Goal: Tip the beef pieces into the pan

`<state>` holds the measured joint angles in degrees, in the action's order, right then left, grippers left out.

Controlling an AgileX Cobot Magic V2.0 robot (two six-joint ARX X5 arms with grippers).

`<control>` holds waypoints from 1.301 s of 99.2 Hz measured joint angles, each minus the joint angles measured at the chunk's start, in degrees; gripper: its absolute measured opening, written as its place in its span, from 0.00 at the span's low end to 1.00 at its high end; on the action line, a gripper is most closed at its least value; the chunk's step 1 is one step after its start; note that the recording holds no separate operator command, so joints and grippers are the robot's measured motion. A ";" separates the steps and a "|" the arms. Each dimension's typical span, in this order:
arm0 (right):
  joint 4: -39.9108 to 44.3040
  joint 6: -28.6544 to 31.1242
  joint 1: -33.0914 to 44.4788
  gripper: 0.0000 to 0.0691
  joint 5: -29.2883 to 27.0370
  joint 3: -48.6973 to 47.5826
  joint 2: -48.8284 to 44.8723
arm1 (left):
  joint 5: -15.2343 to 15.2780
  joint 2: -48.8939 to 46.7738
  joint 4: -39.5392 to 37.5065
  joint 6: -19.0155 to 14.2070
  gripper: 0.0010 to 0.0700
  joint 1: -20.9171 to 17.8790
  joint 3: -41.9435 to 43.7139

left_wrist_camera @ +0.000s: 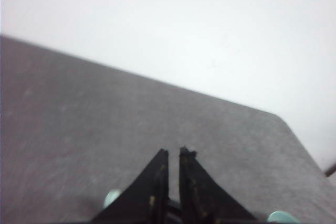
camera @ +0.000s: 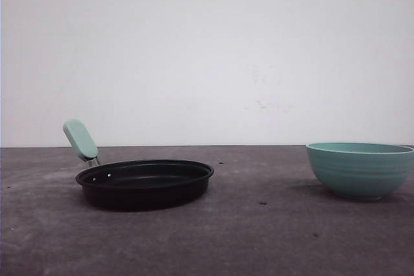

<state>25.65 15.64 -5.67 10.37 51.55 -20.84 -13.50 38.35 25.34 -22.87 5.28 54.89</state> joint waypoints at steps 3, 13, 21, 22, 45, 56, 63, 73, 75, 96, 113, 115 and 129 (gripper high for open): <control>1.92 -0.70 0.00 0.01 0.13 2.47 -2.21 | -0.07 1.62 0.42 0.42 0.00 0.28 1.84; 7.06 -2.23 0.00 0.01 0.20 8.59 -8.37 | -0.35 4.02 1.33 1.31 0.00 1.18 4.68; 8.85 -2.89 0.00 0.01 0.22 11.30 -11.30 | -0.39 4.17 1.88 1.73 0.00 1.79 4.87; 8.85 -2.97 0.00 0.02 0.22 11.47 -11.56 | -0.39 4.17 1.97 1.77 0.00 1.84 4.87; 9.27 -3.43 0.00 0.85 1.44 11.98 -13.05 | -0.37 4.02 4.85 2.08 0.75 2.34 4.87; 9.33 -3.34 0.00 0.99 1.57 12.02 -13.31 | 0.04 4.02 6.10 2.29 0.99 2.38 4.87; 9.70 -3.34 0.00 0.99 1.57 12.02 -13.64 | 1.27 4.52 6.36 2.23 0.99 2.40 4.81; 10.86 -3.34 0.00 0.99 1.57 12.02 -13.92 | 1.73 5.90 3.87 1.60 0.99 2.40 1.90; 11.17 -3.34 0.00 0.99 1.57 12.02 -13.97 | 1.73 6.23 3.15 1.14 0.99 2.40 0.85; 15.23 -3.37 0.00 0.99 1.60 12.02 -13.94 | -2.32 16.94 -11.08 -6.80 0.99 2.34 -13.03; 19.63 -3.37 0.00 0.99 1.60 12.02 -13.77 | -6.64 30.53 -23.91 -12.61 0.99 2.45 -16.65; 20.06 -3.37 0.00 0.99 1.60 12.02 -13.75 | -7.28 32.24 -25.38 -12.90 0.99 2.43 -16.52; 22.91 -3.37 0.00 0.99 1.57 12.02 -12.96 | -12.17 44.94 -34.71 -15.98 0.99 2.38 -15.91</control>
<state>48.56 12.27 -5.67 11.94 63.57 -33.80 -25.67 83.29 -9.37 -38.85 7.66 38.98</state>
